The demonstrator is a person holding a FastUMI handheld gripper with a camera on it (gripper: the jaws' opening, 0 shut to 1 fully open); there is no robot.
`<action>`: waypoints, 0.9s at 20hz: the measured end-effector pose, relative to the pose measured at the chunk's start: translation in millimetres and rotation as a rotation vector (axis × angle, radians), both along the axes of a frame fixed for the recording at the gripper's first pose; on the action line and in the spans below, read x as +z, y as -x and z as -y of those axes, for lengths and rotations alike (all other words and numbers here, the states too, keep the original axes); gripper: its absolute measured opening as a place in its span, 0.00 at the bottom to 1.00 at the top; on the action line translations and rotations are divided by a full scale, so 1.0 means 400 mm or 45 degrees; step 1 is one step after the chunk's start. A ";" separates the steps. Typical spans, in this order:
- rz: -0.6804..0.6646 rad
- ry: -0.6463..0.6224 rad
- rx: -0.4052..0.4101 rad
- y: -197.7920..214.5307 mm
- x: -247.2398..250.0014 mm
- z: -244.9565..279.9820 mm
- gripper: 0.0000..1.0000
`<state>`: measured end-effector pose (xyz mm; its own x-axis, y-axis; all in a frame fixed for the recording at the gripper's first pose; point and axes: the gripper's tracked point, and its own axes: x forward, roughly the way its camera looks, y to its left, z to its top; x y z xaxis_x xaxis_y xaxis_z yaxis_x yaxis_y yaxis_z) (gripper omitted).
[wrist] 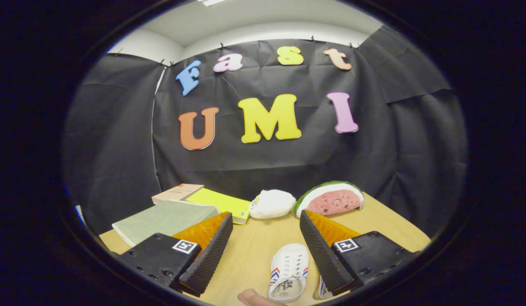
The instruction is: Open the storage box then place both shoes into the box .Put the left shoe in first, then the right shoe, with the right side of both shoes facing outward in a uniform manner.
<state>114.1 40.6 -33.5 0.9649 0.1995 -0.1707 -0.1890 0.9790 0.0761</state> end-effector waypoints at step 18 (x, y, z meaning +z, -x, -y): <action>-0.745 -0.668 0.841 -0.109 -0.141 -0.280 0.98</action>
